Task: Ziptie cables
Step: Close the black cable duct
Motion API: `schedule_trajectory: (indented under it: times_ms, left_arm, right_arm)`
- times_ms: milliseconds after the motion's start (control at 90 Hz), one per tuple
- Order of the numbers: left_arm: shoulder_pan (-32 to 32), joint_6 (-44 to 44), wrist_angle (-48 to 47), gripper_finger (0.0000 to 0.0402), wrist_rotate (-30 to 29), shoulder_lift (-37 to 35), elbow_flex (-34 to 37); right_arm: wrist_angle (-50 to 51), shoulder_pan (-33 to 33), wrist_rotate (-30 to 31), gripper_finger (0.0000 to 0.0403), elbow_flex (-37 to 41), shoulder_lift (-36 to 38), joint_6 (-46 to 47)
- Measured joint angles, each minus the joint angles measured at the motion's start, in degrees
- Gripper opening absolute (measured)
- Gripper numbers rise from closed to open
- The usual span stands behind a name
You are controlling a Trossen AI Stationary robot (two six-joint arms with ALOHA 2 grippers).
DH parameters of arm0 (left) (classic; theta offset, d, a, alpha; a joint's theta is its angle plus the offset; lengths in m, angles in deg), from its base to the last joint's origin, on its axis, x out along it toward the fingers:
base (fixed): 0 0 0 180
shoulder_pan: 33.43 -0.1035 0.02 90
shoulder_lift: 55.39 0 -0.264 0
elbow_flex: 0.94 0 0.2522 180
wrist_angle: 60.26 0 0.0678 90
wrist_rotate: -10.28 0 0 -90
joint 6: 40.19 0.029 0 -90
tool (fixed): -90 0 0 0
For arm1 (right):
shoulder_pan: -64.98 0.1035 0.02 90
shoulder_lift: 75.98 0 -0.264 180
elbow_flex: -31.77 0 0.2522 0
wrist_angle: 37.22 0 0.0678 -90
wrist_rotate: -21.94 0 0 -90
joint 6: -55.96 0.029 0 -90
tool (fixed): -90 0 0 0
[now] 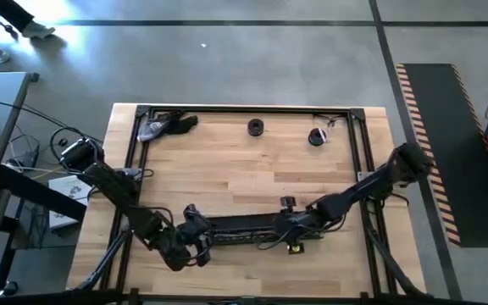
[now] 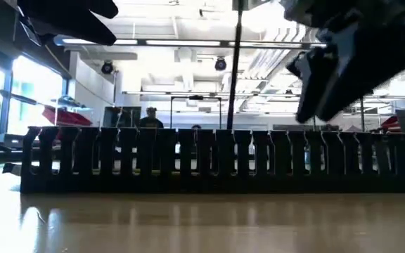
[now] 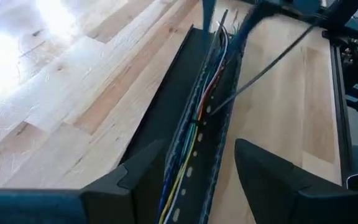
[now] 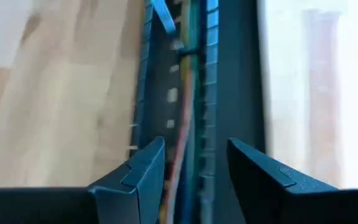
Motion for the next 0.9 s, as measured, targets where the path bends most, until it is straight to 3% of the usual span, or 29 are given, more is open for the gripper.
schedule_trajectory:
  times_ms: [111,222,400,644,778,900]
  left_arm:
    - [-0.3,0.0,0.0,0.0176,0.0,0.0,0.0]
    - [-0.3,0.2,0.0,0.0176,0.0,0.0,0.0]
    - [-0.3,0.6,0.0,0.0176,-0.2,0.0,0.0]
    - [-0.9,2.7,-0.1,0.0176,-1.9,0.0,0.0]
    - [-3.5,5.6,0.0,0.0176,-0.2,0.7,0.0]
    - [-7.6,10.5,-0.1,0.0173,2.9,2.9,0.0]
  right_arm:
    - [5.0,-2.2,5.0,0.0155,0.0,3.3,0.1]
    - [8.5,-6.1,4.2,0.0155,0.0,4.0,-1.1]
    - [-2.4,-9.5,-5.3,0.0155,5.6,1.3,-5.4]
    - [-11.6,-10.8,-5.5,0.0152,11.3,-4.3,-5.3]
    - [-13.3,-11.6,-5.8,0.0116,12.1,-6.3,-5.2]
    - [-13.7,-12.5,-5.8,0.0045,12.1,-6.7,-5.4]
